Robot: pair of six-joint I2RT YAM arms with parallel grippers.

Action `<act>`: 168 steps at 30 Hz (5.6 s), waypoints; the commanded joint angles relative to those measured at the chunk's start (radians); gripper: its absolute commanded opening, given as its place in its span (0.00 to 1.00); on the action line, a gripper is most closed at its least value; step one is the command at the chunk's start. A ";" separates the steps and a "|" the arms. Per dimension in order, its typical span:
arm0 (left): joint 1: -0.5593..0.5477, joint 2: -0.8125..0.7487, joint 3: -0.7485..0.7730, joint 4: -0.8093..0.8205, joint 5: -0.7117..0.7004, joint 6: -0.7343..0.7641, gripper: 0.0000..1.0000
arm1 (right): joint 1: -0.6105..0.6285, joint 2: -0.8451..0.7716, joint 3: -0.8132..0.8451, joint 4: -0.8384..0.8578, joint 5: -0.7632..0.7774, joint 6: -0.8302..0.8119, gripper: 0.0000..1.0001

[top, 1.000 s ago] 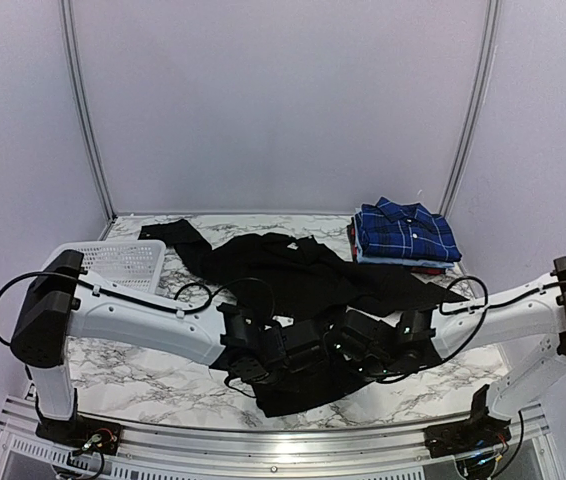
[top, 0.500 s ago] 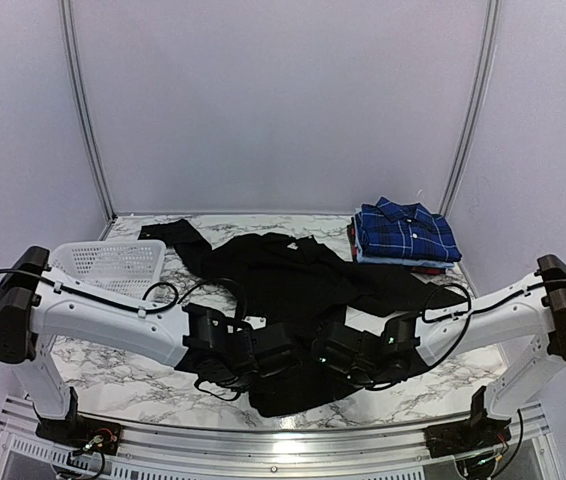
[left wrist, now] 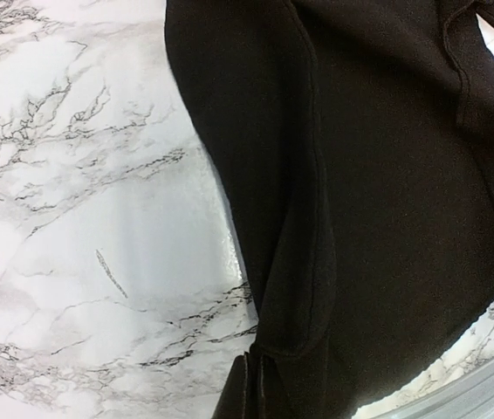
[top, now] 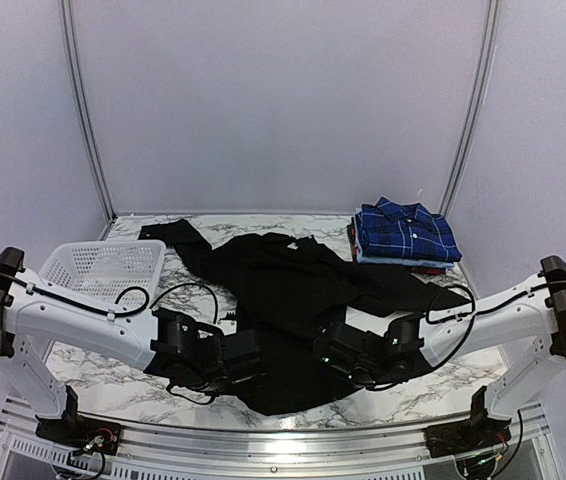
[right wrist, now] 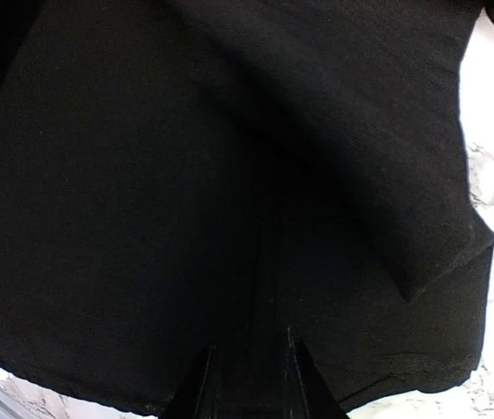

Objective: Fold and stack the long sleeve shirts
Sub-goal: Flatten out the crumpled shirt at the center of the board.

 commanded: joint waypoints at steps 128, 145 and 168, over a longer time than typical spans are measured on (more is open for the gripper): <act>0.068 -0.541 -0.466 -0.283 0.112 -0.136 0.00 | 0.402 -0.271 -0.133 -0.441 0.022 0.806 0.00; 0.085 -0.583 -0.468 -0.295 0.124 -0.129 0.09 | 0.511 -0.258 -0.128 -0.413 -0.041 0.832 0.12; 0.322 -0.325 0.005 -0.180 0.095 0.300 0.59 | -0.415 -0.119 0.269 0.178 -0.254 -0.182 0.23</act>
